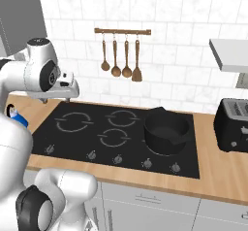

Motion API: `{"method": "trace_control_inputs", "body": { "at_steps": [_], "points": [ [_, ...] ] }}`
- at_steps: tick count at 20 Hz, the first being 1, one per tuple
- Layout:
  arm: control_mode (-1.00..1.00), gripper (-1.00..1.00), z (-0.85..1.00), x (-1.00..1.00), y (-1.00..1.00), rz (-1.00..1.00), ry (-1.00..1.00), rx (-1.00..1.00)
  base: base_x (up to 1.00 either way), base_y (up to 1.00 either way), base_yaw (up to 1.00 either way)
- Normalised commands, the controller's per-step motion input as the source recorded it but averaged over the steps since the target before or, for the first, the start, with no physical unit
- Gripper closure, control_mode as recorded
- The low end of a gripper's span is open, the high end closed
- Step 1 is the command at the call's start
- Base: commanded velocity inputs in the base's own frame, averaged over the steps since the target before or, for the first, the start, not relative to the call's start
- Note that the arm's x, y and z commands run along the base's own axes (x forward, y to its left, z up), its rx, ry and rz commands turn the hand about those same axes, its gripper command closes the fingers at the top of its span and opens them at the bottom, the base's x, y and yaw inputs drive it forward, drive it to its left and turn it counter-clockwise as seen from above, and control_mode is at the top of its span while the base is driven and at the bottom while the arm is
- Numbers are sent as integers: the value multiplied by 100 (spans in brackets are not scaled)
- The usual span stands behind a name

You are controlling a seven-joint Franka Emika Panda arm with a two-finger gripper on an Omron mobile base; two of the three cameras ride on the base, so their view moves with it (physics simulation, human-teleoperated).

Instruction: Pick the kettle from the counter and place it on a stove burner. Then turn the burner on.

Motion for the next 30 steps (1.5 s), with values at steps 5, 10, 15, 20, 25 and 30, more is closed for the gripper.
{"method": "trace_control_inputs", "body": {
  "at_steps": [5, 10, 15, 20, 25, 30],
  "points": [
    [-100, -100, -10, -22, 76, 17, 0, 0, 0, 0, 0],
    [-100, -100, 0, -10, 52, 9, 0, 0, 0, 0, 0],
    [-100, -100, -6, 0, 43, 3, 2, 0, 0, 0, 0],
    [-100, -100, -6, 11, 21, 0, 6, 0, 0, 0, 0],
    [-100, -100, -12, 47, 10, 0, 6, 0, 0, 0, 0],
    [-100, -100, -53, 55, 26, 0, 0, 3, 0, 0, 0]
  ]
}}
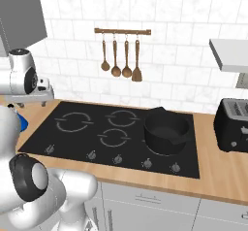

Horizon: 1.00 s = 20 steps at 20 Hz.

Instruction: Pick the kettle from the counter and place it on a stove burner. Then turn the burner on.

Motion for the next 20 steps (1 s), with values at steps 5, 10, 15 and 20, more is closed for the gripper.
{"method": "trace_control_inputs", "body": {
  "at_steps": [5, 10, 15, 20],
  "points": [
    [-100, -100, -64, 49, 32, 0, 2, 9, 0, 0, 0],
    [-100, -100, -35, 47, 55, 0, 9, 3, 0, 0, 0],
    [-100, -100, 0, 6, 76, 0, 8, -1, 0, 0, 0],
    [-100, -100, 0, -3, 70, 0, 1, -4, 0, 0, 0]
  ]
}}
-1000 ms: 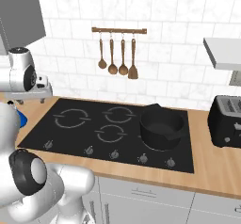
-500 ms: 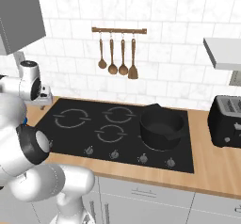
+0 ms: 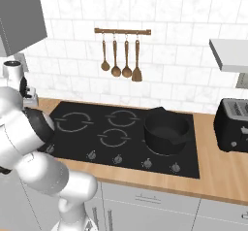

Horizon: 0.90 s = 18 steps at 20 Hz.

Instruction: Pick the kettle from the counter and place it on a stove burner. Then turn the burner on.

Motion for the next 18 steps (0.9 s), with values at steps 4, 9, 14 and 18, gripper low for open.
{"method": "trace_control_inputs", "body": {
  "at_steps": [4, 9, 14, 18],
  "points": [
    [-100, -100, -1, 0, 67, 0, 0, -6, 0, 0, 0],
    [-100, -100, -2, 3, 57, 0, 0, -5, 0, 0, 0],
    [-100, -100, -8, 20, 34, 0, 0, -4, 0, 0, 0],
    [-100, -100, -33, 29, 9, 0, 0, -1, 0, 0, 0]
  ]
}}
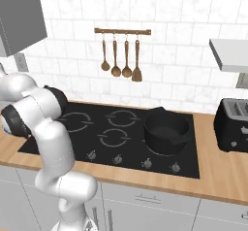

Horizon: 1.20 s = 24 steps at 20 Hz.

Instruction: Pick the kettle from the counter and place it on a stove burner. Then turn the burner on.

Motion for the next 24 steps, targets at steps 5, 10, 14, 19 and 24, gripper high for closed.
{"method": "trace_control_inputs", "body": {
  "at_steps": [5, 10, 14, 19, 24],
  "points": [
    [-100, -100, -33, 47, 7, 0, 0, -1, 0, 0, 0],
    [-100, -100, -21, 40, 18, 0, 1, 0, 0, 0, 0],
    [-100, -100, 0, -4, 12, 0, 0, 0, 0, 0, 0],
    [-100, -100, -6, -15, 0, 0, 0, 0, 0, 0, 0],
    [-100, -100, -19, -20, -12, -5, 0, 0, 0, 0, 0]
  ]
}}
